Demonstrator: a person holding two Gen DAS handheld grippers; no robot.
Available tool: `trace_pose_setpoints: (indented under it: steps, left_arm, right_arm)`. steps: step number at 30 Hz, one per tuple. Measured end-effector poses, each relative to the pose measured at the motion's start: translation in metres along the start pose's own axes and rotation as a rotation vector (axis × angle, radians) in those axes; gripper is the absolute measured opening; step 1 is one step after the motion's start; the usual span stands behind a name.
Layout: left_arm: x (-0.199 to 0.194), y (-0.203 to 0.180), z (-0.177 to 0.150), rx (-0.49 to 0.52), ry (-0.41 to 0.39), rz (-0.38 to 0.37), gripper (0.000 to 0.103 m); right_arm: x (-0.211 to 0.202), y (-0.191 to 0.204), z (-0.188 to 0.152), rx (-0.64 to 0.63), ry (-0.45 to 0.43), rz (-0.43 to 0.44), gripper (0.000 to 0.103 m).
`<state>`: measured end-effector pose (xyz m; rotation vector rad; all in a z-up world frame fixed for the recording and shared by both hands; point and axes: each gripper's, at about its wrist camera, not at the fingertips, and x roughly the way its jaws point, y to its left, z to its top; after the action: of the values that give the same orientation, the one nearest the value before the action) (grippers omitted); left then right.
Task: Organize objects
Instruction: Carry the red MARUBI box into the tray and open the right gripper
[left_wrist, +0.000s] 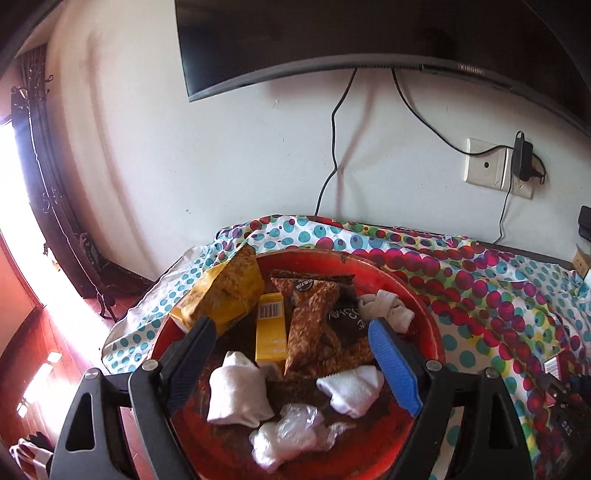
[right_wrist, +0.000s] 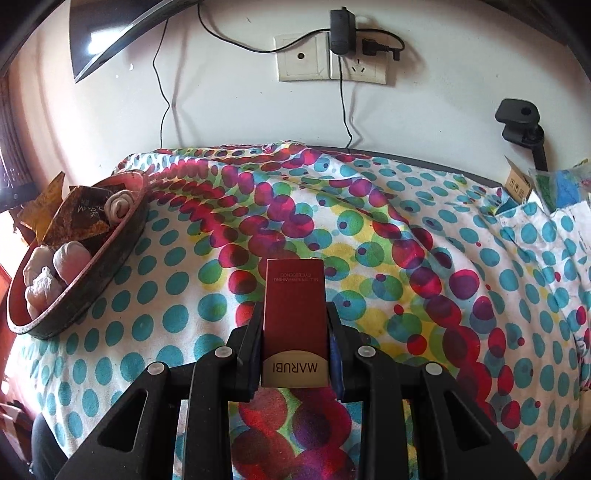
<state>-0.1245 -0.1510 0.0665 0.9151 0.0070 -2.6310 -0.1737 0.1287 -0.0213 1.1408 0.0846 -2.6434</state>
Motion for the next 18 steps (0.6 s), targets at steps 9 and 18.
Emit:
trace_pose_setpoints:
  steps: [9, 18]
  left_arm:
    - [-0.043, 0.052, -0.054, -0.099, 0.013, -0.017, 0.087]
    - [-0.058, 0.105, -0.103, -0.162, 0.02, 0.039, 0.087]
  right_arm:
    - [-0.02, 0.107, 0.02, -0.183, -0.046, 0.082, 0.027]
    - [-0.012, 0.208, 0.027, -0.3, -0.04, 0.165, 0.027]
